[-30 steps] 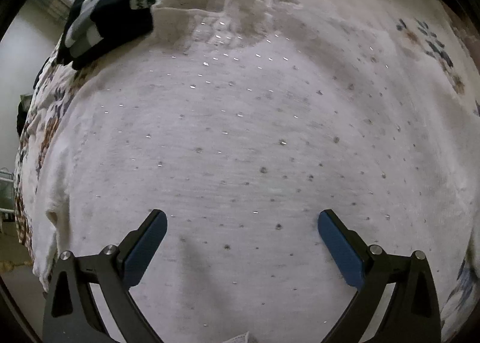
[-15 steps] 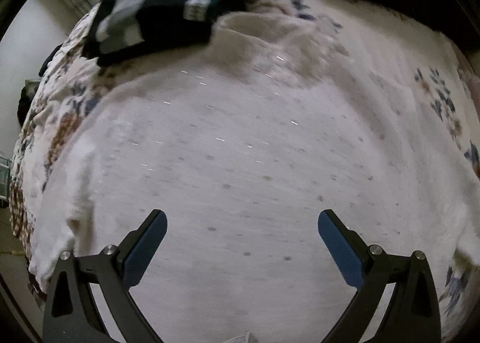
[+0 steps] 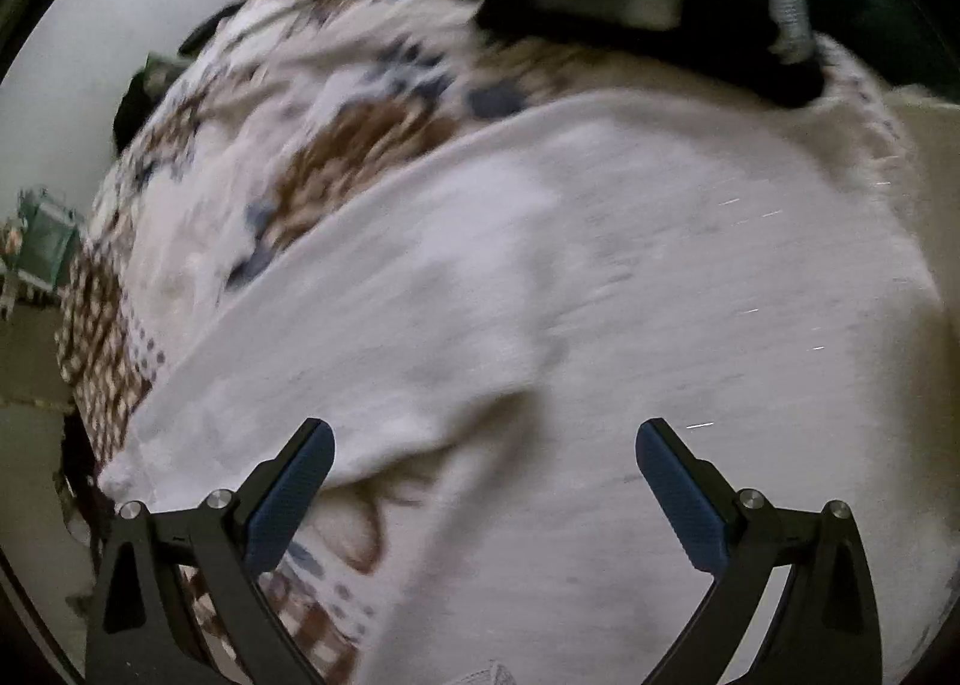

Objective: Fold small clothes
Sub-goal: 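Grasp the white sweater's sleeve cuff with the right gripper and fold it across, then grasp the other sleeve cuff with the left gripper and fold it across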

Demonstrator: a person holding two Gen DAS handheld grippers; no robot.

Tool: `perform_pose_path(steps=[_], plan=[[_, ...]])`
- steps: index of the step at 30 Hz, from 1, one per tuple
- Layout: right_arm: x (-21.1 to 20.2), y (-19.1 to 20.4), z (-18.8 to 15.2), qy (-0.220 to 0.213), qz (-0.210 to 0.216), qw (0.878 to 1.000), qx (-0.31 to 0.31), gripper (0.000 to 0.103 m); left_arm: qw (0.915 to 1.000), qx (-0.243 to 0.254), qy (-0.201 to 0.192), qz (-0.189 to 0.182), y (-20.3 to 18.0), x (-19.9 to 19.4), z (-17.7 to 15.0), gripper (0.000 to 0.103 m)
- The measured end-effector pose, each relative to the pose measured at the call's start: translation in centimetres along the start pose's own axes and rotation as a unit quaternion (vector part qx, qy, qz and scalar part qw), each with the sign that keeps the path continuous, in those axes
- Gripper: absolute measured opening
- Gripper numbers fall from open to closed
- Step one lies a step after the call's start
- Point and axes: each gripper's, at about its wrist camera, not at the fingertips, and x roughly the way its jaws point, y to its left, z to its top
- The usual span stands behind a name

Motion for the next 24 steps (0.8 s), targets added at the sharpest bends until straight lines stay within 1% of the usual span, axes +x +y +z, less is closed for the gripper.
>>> perform_pose_path(steps=[1, 2, 3, 5, 8, 10, 11, 12, 13, 14, 15, 16, 17, 19, 20, 21, 22, 23, 24], plan=[[2.4, 3.6, -1.3, 0.015, -0.003, 0.999, -0.031, 0.007, 1.0, -0.004, 0.006, 0.003, 0.7, 0.7, -0.3, 0.103], [3.9, 5.9, -2.4, 0.022, -0.003, 0.999, -0.046, 0.007, 0.9999, -0.01, 0.012, 0.005, 1.5, 1.5, -0.4, 0.103], [4.4, 7.1, -3.7, 0.027, -0.004, 0.998, -0.057, 0.007, 0.9996, -0.02, 0.018, 0.001, 2.6, 2.5, -0.5, 0.103], [6.0, 10.1, -5.6, 0.034, -0.009, 0.997, -0.073, 0.007, 0.9992, -0.034, 0.019, -0.004, 3.9, 3.1, -0.7, 0.103], [6.2, 12.7, -7.3, 0.04, -0.007, 0.995, -0.091, 0.007, 0.9983, -0.049, 0.02, -0.024, 5.4, 3.8, -0.8, 0.103], [6.0, 14.0, -8.1, 0.046, -0.008, 0.992, -0.118, 0.007, 0.9976, -0.052, 0.023, -0.039, 5.9, 3.8, -0.9, 0.103], [6.5, 14.8, -8.6, 0.063, -0.006, 0.989, -0.136, 0.009, 0.9969, -0.056, 0.026, -0.048, 6.3, 3.6, -0.9, 0.103], [6.8, 15.0, -8.7, 0.082, 0.0, 0.987, -0.14, 0.012, 0.9965, -0.059, 0.026, -0.054, 6.7, 3.3, -0.8, 0.103], [7.0, 14.5, -8.9, 0.106, 0.031, 0.986, -0.128, 0.017, 0.9952, -0.07, 0.023, -0.065, 7.5, 2.6, -0.9, 0.103], [6.7, 13.9, -8.9, 0.116, 0.065, 0.985, -0.11, 0.033, 0.9939, -0.08, 0.017, -0.074, 8.5, 1.8, -1.2, 0.103], [5.9, 12.9, -8.9, 0.117, 0.096, 0.985, -0.089, 0.057, 0.9932, -0.086, 0.016, -0.078, 9.2, 1.3, -1.3, 0.103], [4.8, 11.7, -8.9, 0.11, 0.112, 0.985, -0.069, 0.066, 0.9916, -0.098, 0.014, -0.084, 10.5, 0.6, -1.8, 0.103], [3.2, 10.0, -9.0, 0.095, 0.111, 0.988, -0.051, 0.071, 0.9895, -0.114, 0.014, -0.088, 12.0, 0.0, -2.4, 0.103], [1.2, 7.7, -9.3, 0.077, 0.081, 0.993, -0.036, 0.078, 0.9844, -0.147, 0.027, -0.093, 14.3, -0.3, -3.7, 0.103], [0.8, 6.6, -9.3, 0.075, 0.07, 0.994, -0.03, 0.089, 0.981, -0.165, 0.036, -0.094, 15.1, -0.2, -4.3, 0.103], [0.2, 5.5, -9.6, 0.074, 0.056, 0.995, -0.025, 0.098, 0.9736, -0.2, 0.051, -0.098, 17.2, 0.3, -5.3, 0.103], [-0.2, 4.9, -9.8, 0.074, 0.046, 0.996, -0.023, 0.098, 0.9681, -0.222, 0.061, -0.099, 18.6, 0.9, -5.9, 0.103], [-0.7, 4.0, -10.3, 0.074, 0.03, 0.997, -0.018, 0.098, 0.9604, -0.249, 0.072, -0.103, 19.9, 1.5, -6.5, 0.103], [-0.6, 3.0, -9.6, 0.075, 0.023, 0.997, -0.013, 0.098, 0.9475, -0.287, 0.084, -0.114, 21.5, 2.4, -7.4, 0.103]])
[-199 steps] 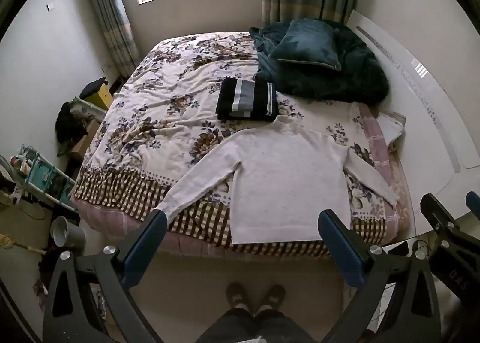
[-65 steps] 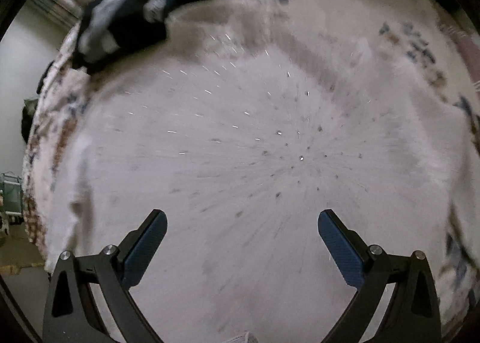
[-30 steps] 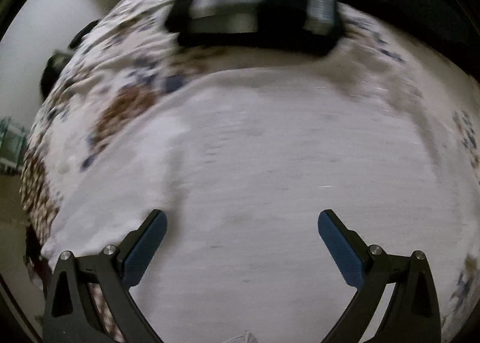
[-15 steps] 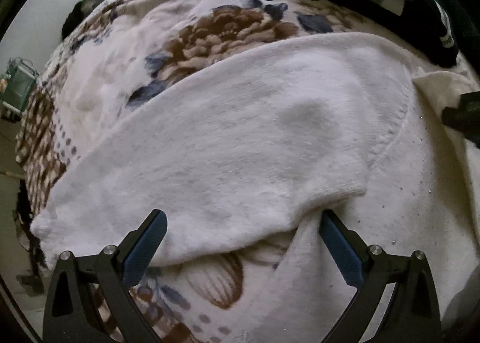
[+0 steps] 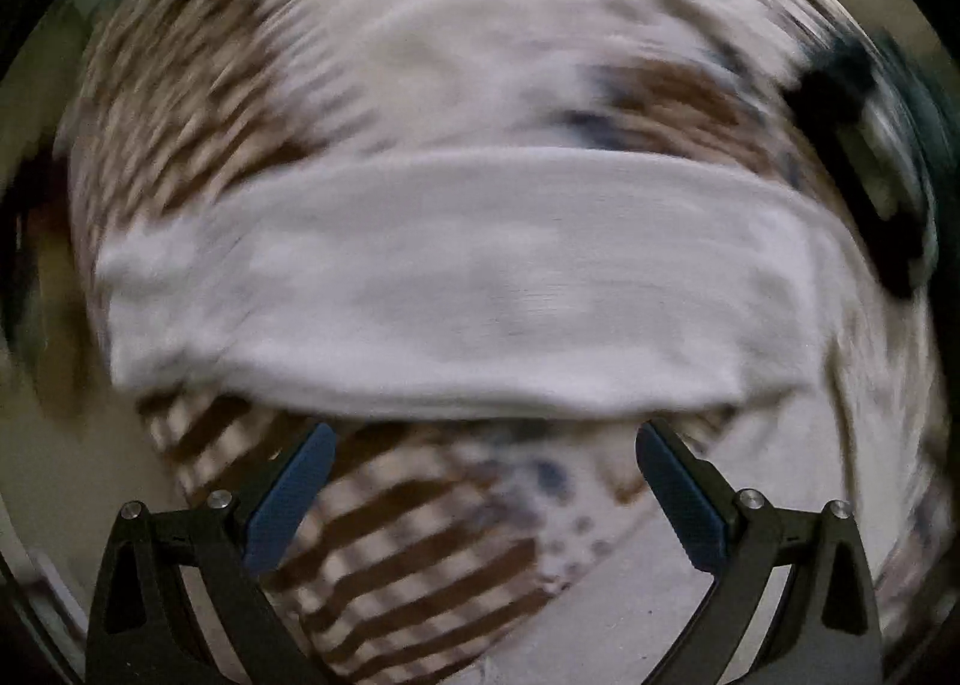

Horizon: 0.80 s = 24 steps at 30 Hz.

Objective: Fold small clothes
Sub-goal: 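Grasp the other sleeve cuff with the left gripper and fold it across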

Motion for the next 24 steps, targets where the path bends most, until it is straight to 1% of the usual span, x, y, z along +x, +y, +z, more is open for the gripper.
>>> perform_pose_path(steps=[1, 2, 3, 4, 5, 6, 8, 9, 10, 11, 12, 13, 14, 15, 16, 17, 18, 19, 20, 21, 22, 23, 24], plan=[[-0.2, -0.7, 0.0, 0.001, -0.009, 1.0, 0.008, 0.098, 0.9981, -0.059, 0.01, -0.013, 2.8, 0.8, 0.4, 0.103], [-0.2, -1.4, -0.5, 0.002, -0.017, 1.0, 0.02, 0.098, 0.9936, -0.108, 0.017, -0.027, 4.7, 1.5, 0.4, 0.103], [-0.3, -3.0, 0.6, 0.004, -0.02, 0.999, 0.025, 0.098, 0.9894, -0.139, 0.021, -0.037, 5.8, 2.0, 0.4, 0.103], [-0.1, -3.5, 0.6, 0.004, -0.025, 0.999, 0.029, 0.098, 0.9784, -0.197, 0.025, -0.055, 8.0, 3.0, 0.5, 0.103], [0.1, -3.7, 0.3, 0.004, -0.037, 0.999, 0.027, 0.098, 0.9722, -0.224, 0.025, -0.064, 8.6, 3.4, 0.3, 0.103], [0.4, -3.8, 0.0, 0.006, -0.049, 0.998, 0.025, 0.098, 0.9597, -0.269, 0.017, -0.081, 10.0, 4.0, 0.4, 0.103], [0.7, -3.8, -0.2, 0.011, -0.053, 0.998, 0.027, 0.098, 0.941, -0.323, -0.001, -0.1, 11.4, 4.2, 0.6, 0.103], [0.8, -3.7, 0.0, 0.014, -0.055, 0.998, 0.027, 0.098, 0.9296, -0.352, -0.018, -0.107, 12.2, 4.2, 0.6, 0.099], [0.9, -3.5, -0.3, 0.015, -0.055, 0.998, 0.026, 0.098, 0.9167, -0.384, -0.036, -0.106, 13.0, 4.1, 0.7, 0.095], [1.1, -3.2, -0.4, 0.017, -0.054, 0.998, 0.024, 0.098, 0.904, -0.411, -0.054, -0.104, 13.8, 3.9, 0.9, 0.083], [1.2, -2.9, -0.6, 0.019, -0.056, 0.998, 0.02, 0.098, 0.8973, -0.425, -0.063, -0.102, 14.3, 3.7, 1.0, 0.066], [1.2, -2.6, -0.8, 0.02, -0.058, 0.998, 0.016, 0.098, 0.8905, -0.437, -0.08, -0.096, 15.0, 3.4, 1.4, 0.053], [1.1, -2.3, -1.0, 0.019, -0.062, 0.998, 0.012, 0.098, 0.8895, -0.438, -0.091, -0.092, 15.2, 3.2, 1.8, 0.02], [0.9, -2.0, -1.1, 0.018, -0.066, 0.998, 0.008, 0.098, 0.8911, -0.434, -0.099, -0.086, 15.0, 3.0, 2.1, 0.01], [0.9, -1.7, -1.1, 0.016, -0.077, 0.997, 0.001, 0.098, 0.8951, -0.425, -0.11, -0.08, 14.9, 2.4, 2.6, 0.01], [0.9, -1.5, -1.1, 0.015, -0.09, 0.996, -0.008, 0.098, 0.9035, -0.405, -0.122, -0.068, 14.4, 1.7, 3.1, 0.01], [0.9, -1.4, -1.0, 0.015, -0.096, 0.995, -0.013, 0.098, 0.91, -0.389, -0.13, -0.061, 14.0, 1.4, 3.6, 0.009], [1.0, -1.4, -1.0, 0.016, -0.106, 0.994, -0.017, 0.098, 0.9235, -0.352, -0.143, -0.05, 13.3, 0.6, 4.1, 0.009], [1.2, -1.5, -1.0, 0.016, -0.126, 0.992, -0.02, 0.098, 0.9369, -0.31, -0.158, -0.034, 12.3, -0.3, 4.6, 0.009], [1.2, -1.6, -0.9, 0.016, -0.13, 0.991, -0.019, 0.098, 0.9464, -0.271, -0.174, -0.02, 11.0, -1.0, 5.5, 0.009], [1.3, -1.8, -0.8, 0.016, -0.135, 0.991, -0.017, 0.098, 0.9523, -0.242, -0.185, -0.01, 10.1, -1.6, 5.8, 0.009], [1.4, -2.1, -0.7, 0.018, -0.137, 0.99, -0.015, 0.099, 0.9612, -0.187, -0.203, 0.006, 8.1, -2.6, 6.2, 0.009], [1.4, -2.4, -0.7, 0.018, -0.136, 0.99, -0.012, 0.099, 0.9644, -0.161, -0.21, 0.01, 7.5, -3.0, 6.9, 0.009]])
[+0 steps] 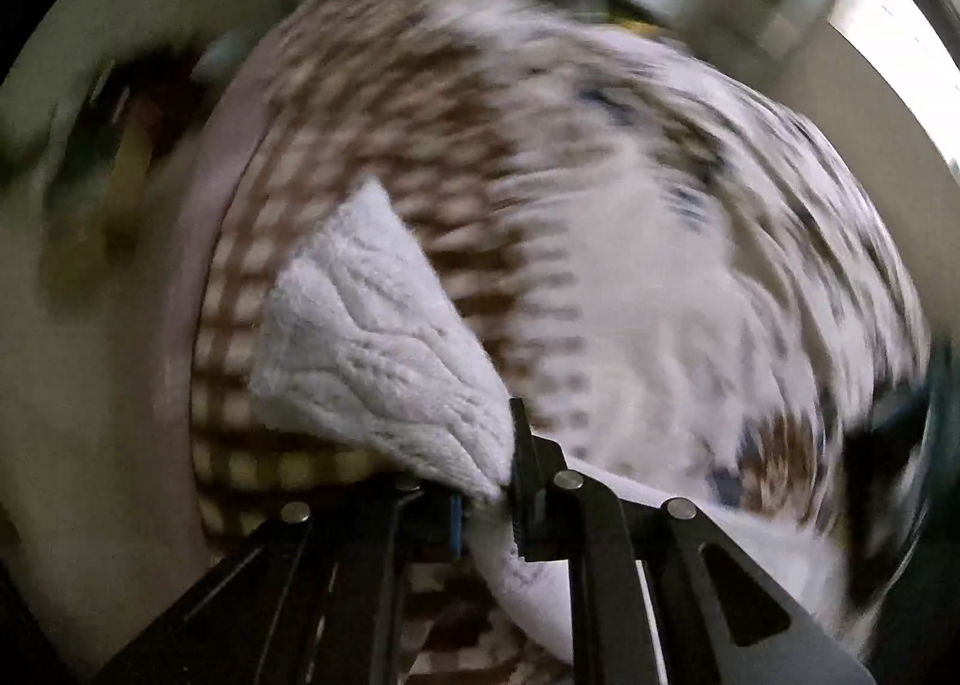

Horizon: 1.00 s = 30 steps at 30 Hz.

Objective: Fold small clothes
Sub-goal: 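Grasp the other sleeve cuff with the left gripper and fold it across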

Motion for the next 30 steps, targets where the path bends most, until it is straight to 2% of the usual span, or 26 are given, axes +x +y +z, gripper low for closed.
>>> perform_pose_path(steps=[3, 5, 9, 12, 14, 16, 17, 18, 20, 21, 23, 25, 29, 30], plan=[[0.2, -1.0, 0.1, -0.001, 0.006, 1.0, 0.008, 0.099, 0.9927, 0.115, -0.03, -0.024, -4.9, -2.4, -0.8, 0.009], [0.4, -1.8, 0.1, 0.001, 0.018, 1.0, 0.012, 0.099, 0.9853, 0.16, -0.038, -0.044, -7.5, -3.8, -1.8, 0.009], [1.1, -5.3, -0.4, 0.015, 0.06, 0.997, 0.052, 0.099, 0.9602, 0.255, -0.035, -0.109, -15.4, -6.6, -5.5, 0.009], [2.0, -9.5, -1.2, 0.029, 0.078, 0.992, 0.092, 0.099, 0.9322, 0.322, -0.016, -0.163, -22.4, -8.3, -10.4, 0.009], [2.9, -12.8, -2.0, 0.046, 0.095, 0.987, 0.122, 0.099, 0.9099, 0.363, 0.011, -0.201, -26.9, -9.3, -14.5, 0.009], [4.2, -15.9, -2.9, 0.074, 0.113, 0.98, 0.148, 0.099, 0.8793, 0.402, 0.058, -0.248, -31.7, -9.9, -20.1, 0.009], [4.7, -17.6, -3.4, 0.084, 0.121, 0.976, 0.163, 0.099, 0.8694, 0.415, 0.069, -0.259, -33.0, -10.3, -21.9, 0.009], [5.0, -19.1, -3.7, 0.087, 0.122, 0.974, 0.172, 0.099, 0.8498, 0.441, 0.087, -0.276, -35.2, -10.8, -25.4, 0.009], [5.4, -22.3, -4.2, 0.087, 0.112, 0.973, 0.181, 0.099, 0.8232, 0.471, 0.113, -0.297, -37.7, -11.5, -30.5, 0.009], [5.5, -23.3, -4.4, 0.086, 0.108, 0.973, 0.184, 0.099, 0.8149, 0.481, 0.12, -0.301, -38.6, -12.0, -32.2, 0.009], [5.9, -25.9, -4.7, 0.087, 0.098, 0.972, 0.194, 0.099, 0.7861, 0.515, 0.134, -0.315, -40.5, -12.9, -37.2, 0.009], [6.5, -28.2, -5.1, 0.091, 0.1, 0.97, 0.203, 0.099, 0.7624, 0.543, 0.144, -0.321, -41.3, -13.5, -41.1, 0.009], [7.3, -30.6, -5.9, 0.102, 0.127, 0.965, 0.207, 0.099, 0.7378, 0.584, 0.163, -0.296, -42.6, -12.7, -46.3, 0.016], [7.3, -31.2, -6.0, 0.102, 0.135, 0.964, 0.207, 0.099, 0.7327, 0.59, 0.171, -0.292, -42.5, -12.3, -46.4, 0.028]])
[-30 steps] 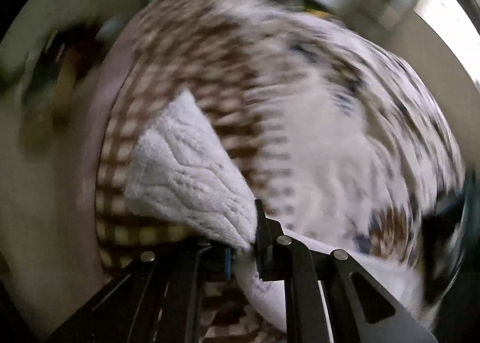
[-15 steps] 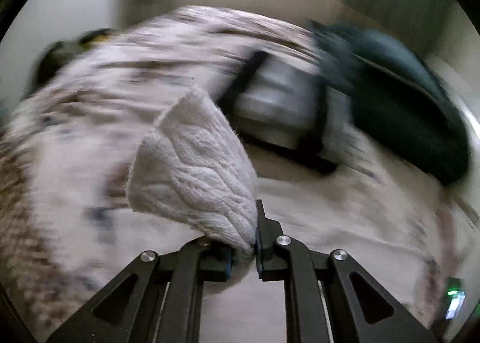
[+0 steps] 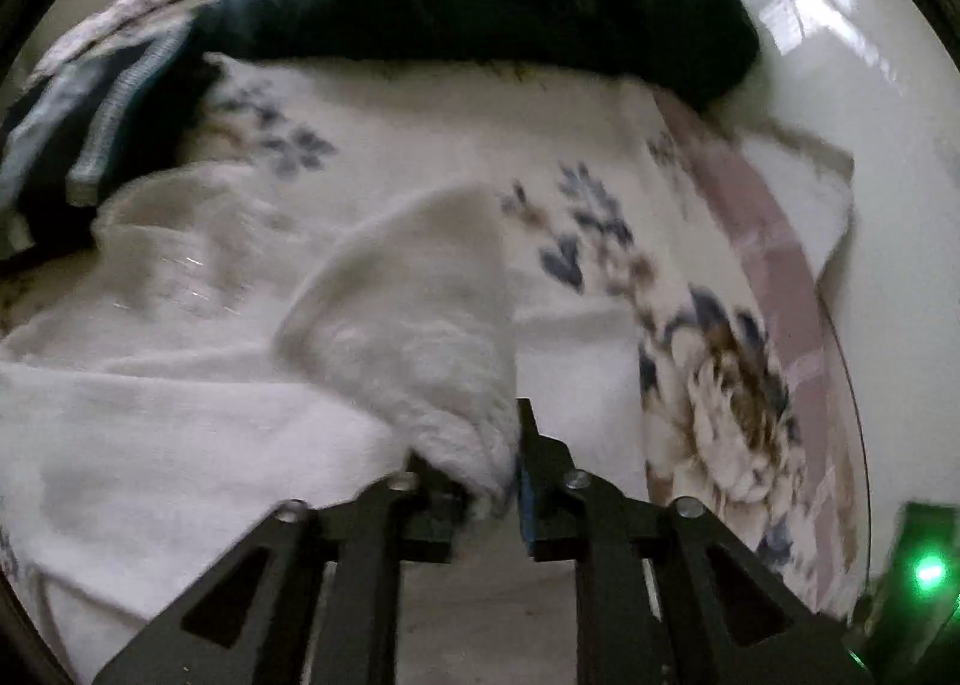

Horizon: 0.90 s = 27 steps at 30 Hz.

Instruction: Fold small clothes

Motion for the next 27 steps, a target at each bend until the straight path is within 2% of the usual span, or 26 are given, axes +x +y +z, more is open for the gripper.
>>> perform_pose_path(steps=[1, 2, 3, 6, 9, 11, 14, 16, 17, 18, 19, 20, 21, 22, 24, 26, 27], plan=[[-0.2, -0.5, 0.1, -0.001, 0.002, 1.0, 0.0, 0.099, 0.9998, 0.004, 0.019, -0.002, 0.0, 0.6, 0.0, 0.035], [-0.6, -1.1, 0.3, -0.005, 0.004, 1.0, 0.001, 0.099, 0.9997, -0.001, 0.022, -0.008, 0.3, 0.4, -0.2, 0.05], [-1.0, -1.7, 0.4, -0.008, 0.007, 1.0, 0.003, 0.099, 0.9997, -0.006, 0.021, -0.013, 0.5, 0.5, -0.2, 0.062], [-2.7, -3.4, 1.0, -0.023, 0.019, 0.999, 0.021, 0.099, 0.9994, -0.034, -0.009, -0.002, 3.7, -3.1, -0.4, 0.087], [-4.1, -4.1, 2.5, -0.028, 0.073, 0.995, 0.057, 0.099, 0.9961, -0.078, -0.032, 0.028, 8.1, -6.1, -0.7, 0.088], [-4.2, -3.6, 3.8, -0.023, 0.121, 0.99, 0.075, 0.099, 0.9912, -0.104, -0.04, 0.071, 11.7, -7.7, -1.2, 0.088], [-2.9, -0.2, 6.4, -0.022, 0.163, 0.983, 0.075, 0.099, 0.9792, -0.133, -0.037, 0.148, 17.3, -8.2, -2.4, 0.088], [-1.6, 1.5, 7.7, -0.013, 0.173, 0.982, 0.069, 0.099, 0.9735, -0.143, -0.021, 0.178, 19.7, -7.5, -3.0, 0.088], [-0.6, 2.9, 8.4, -0.006, 0.175, 0.982, 0.067, 0.094, 0.9711, -0.144, -0.016, 0.19, 20.6, -7.2, -3.4, 0.088], [0.2, 4.1, 9.0, -0.003, 0.175, 0.983, 0.059, 0.083, 0.9686, -0.144, -0.01, 0.203, 21.6, -6.8, -3.8, 0.088], [1.0, 5.5, 9.6, -0.001, 0.165, 0.985, 0.044, 0.072, 0.9664, -0.142, 0.001, 0.214, 22.7, -6.2, -4.3, 0.088], [1.4, 6.9, 9.9, 0.001, 0.138, 0.99, 0.017, 0.053, 0.9652, -0.143, 0.009, 0.218, 23.4, -5.9, -4.7, 0.088], [1.5, 8.0, 9.8, 0.002, 0.091, 0.996, -0.019, 0.049, 0.9635, -0.148, 0.021, 0.222, 24.5, -5.4, -5.4, 0.088], [1.4, 8.4, 9.4, -0.002, 0.049, 0.998, -0.05, 0.049, 0.963, -0.152, 0.029, 0.221, 25.0, -5.2, -5.9, 0.088], [1.2, 7.6, 7.8, -0.006, -0.003, 0.996, -0.092, 0.05, 0.9636, -0.16, 0.035, 0.211, 25.8, -5.2, -6.6, 0.088], [1.8, 5.6, 6.1, 0.031, -0.041, 0.994, -0.1, 0.05, 0.9648, -0.159, 0.039, 0.205, 25.8, -5.3, -7.5, 0.088], [2.0, 4.5, 5.2, 0.056, -0.047, 0.993, -0.091, 0.05, 0.9659, -0.156, 0.041, 0.203, 25.7, -5.5, -7.9, 0.088]])
